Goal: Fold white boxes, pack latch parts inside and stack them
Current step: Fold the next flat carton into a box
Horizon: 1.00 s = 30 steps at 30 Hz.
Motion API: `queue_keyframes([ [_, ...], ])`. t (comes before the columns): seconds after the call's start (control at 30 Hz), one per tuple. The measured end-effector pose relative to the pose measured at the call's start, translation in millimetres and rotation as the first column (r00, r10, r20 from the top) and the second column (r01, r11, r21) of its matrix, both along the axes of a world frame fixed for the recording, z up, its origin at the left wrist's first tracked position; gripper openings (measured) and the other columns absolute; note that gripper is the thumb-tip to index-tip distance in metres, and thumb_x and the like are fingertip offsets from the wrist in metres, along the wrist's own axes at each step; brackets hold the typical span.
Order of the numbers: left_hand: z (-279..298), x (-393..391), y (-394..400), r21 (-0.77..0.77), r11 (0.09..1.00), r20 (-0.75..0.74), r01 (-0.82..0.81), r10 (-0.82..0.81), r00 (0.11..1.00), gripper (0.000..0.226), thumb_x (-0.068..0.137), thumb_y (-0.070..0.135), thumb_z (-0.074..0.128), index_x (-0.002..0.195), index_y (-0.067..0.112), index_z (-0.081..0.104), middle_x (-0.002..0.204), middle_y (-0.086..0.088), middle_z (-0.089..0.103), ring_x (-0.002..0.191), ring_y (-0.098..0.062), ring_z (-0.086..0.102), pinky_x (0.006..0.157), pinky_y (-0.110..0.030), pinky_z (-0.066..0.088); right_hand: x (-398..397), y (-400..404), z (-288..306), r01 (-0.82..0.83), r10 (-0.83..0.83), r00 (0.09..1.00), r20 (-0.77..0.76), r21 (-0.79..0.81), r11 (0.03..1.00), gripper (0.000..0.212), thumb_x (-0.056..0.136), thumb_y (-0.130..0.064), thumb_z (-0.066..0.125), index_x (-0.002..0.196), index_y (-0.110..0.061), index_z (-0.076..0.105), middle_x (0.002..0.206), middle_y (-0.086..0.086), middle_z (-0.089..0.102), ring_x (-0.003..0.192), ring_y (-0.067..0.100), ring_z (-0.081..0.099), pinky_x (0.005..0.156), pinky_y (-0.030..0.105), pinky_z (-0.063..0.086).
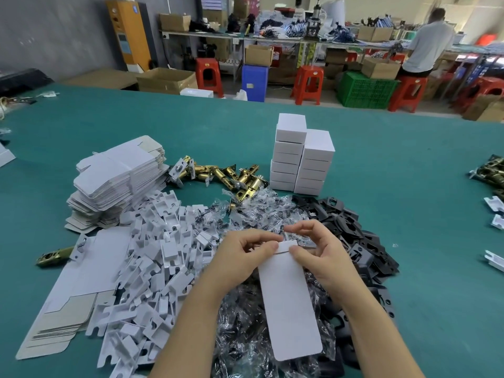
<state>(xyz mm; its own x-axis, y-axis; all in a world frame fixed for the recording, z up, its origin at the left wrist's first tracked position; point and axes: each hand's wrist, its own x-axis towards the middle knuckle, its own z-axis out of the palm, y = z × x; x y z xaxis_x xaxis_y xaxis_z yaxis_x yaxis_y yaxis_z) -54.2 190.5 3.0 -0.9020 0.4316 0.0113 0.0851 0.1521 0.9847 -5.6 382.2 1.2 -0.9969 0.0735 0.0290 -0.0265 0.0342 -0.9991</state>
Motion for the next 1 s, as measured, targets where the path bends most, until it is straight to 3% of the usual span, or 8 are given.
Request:
queue_keyframes([
  [0.1, -0.9, -0.2, 2.7, -0.016, 0.999, 0.000, 0.028, -0.028, 1.000, 0.013, 0.092, 0.036, 0.074, 0.101, 0.042, 0.080, 0.102, 0.018, 0.071, 0.094, -0.001, 0.065, 0.073, -0.014, 0.047, -0.5, -2.1, 0.5, -0.022, 0.022, 1.000, 0.006, 0.040, 0.999, 0.036, 0.094, -0.003, 0.068, 0.112, -0.033, 0.065, 0.118, -0.016, 0.068, 0.060, 0.024, 0.049, 0.064, 0.044, 0.044],
  [0.17, -0.7, 0.1, 2.6, 0.003, 1.000, 0.010, 0.031, -0.031, 0.999, 0.014, 0.092, 0.035, 0.073, 0.102, 0.043, 0.080, 0.104, 0.019, 0.071, 0.095, -0.001, 0.066, 0.074, -0.013, 0.049, -0.6, -3.8, 1.5, -0.013, 0.012, 1.000, 0.010, 0.086, 0.996, 0.037, 0.094, -0.009, 0.070, 0.117, -0.037, 0.064, 0.121, -0.022, 0.065, 0.060, 0.021, 0.052, 0.065, 0.044, 0.047],
  [0.27, 0.0, 0.1, 1.2, 0.040, 0.999, -0.031, -0.028, 0.030, 0.999, 0.017, 0.094, 0.028, 0.073, 0.102, 0.040, 0.081, 0.104, 0.018, 0.073, 0.092, -0.001, 0.067, 0.073, -0.014, 0.052, -0.1, -3.8, 2.5, -0.011, 0.004, 0.997, 0.082, 0.083, 0.996, 0.037, 0.089, -0.034, 0.077, 0.120, -0.046, 0.062, 0.126, -0.017, 0.064, 0.084, 0.020, 0.073, 0.077, 0.040, 0.062],
  [0.33, 1.1, -0.3, 0.1, 0.094, 0.992, -0.052, -0.089, 0.094, 0.994, 0.017, 0.095, 0.024, 0.071, 0.104, 0.034, 0.082, 0.106, 0.019, 0.074, 0.095, -0.001, 0.068, 0.074, -0.015, 0.053, 0.9, -2.7, 1.4, -0.099, 0.093, 0.982, 0.167, 0.027, 0.995, 0.047, 0.083, -0.049, 0.077, 0.127, -0.048, 0.059, 0.125, -0.008, 0.070, 0.099, 0.019, 0.075, 0.079, 0.039, 0.063],
  [0.47, 3.3, -2.5, -4.4, 0.182, 0.977, -0.007, -0.110, 0.113, 0.994, 0.020, 0.096, 0.019, 0.070, 0.105, 0.032, 0.082, 0.113, 0.015, 0.075, 0.102, -0.005, 0.070, 0.078, -0.020, 0.056, 4.0, -4.5, 3.1, -0.180, 0.197, 0.966, 0.166, -0.113, 0.977, 0.057, 0.089, -0.034, 0.075, 0.142, -0.037, 0.054, 0.116, 0.008, 0.077, 0.104, 0.027, 0.074, 0.080, 0.035, 0.060],
  [0.63, 6.6, -0.7, -9.8, 0.174, 0.984, 0.077, -0.041, 0.028, 0.997, 0.026, 0.093, 0.040, 0.064, 0.115, 0.042, 0.076, 0.115, 0.011, 0.075, 0.100, -0.012, 0.069, 0.078, -0.025, 0.056, 9.3, -4.9, 12.9, -0.227, 0.245, 0.960, 0.134, -0.136, 0.964, 0.041, 0.094, -0.027, 0.067, 0.133, -0.041, 0.066, 0.115, 0.013, 0.076, 0.095, 0.029, 0.075, 0.073, 0.036, 0.062],
  [0.83, 8.9, 0.0, -11.9, 0.143, 0.989, 0.074, 0.038, -0.049, 0.996, 0.031, 0.095, 0.040, 0.056, 0.121, 0.044, 0.073, 0.122, 0.013, 0.073, 0.104, -0.008, 0.067, 0.082, -0.023, 0.053, 14.4, -1.3, 18.2, -0.242, 0.265, 0.951, 0.158, -0.146, 0.959, 0.039, 0.093, -0.030, 0.066, 0.130, -0.041, 0.068, 0.116, 0.011, 0.076, 0.093, 0.027, 0.075, 0.073, 0.036, 0.062],
  [1.0, 7.4, -1.8, -13.3, 0.120, 0.991, 0.092, 0.055, -0.066, 0.994, 0.034, 0.100, 0.044, 0.048, 0.129, 0.046, 0.067, 0.125, 0.013, 0.072, 0.113, -0.020, 0.067, 0.098, -0.042, 0.051, 15.6, 2.1, 17.1, -0.271, 0.300, 0.940, 0.162, -0.176, 0.946, 0.038, 0.096, -0.031, 0.066, 0.133, -0.037, 0.067, 0.121, 0.010, 0.075, 0.096, 0.025, 0.074, 0.074, 0.033, 0.061],
])
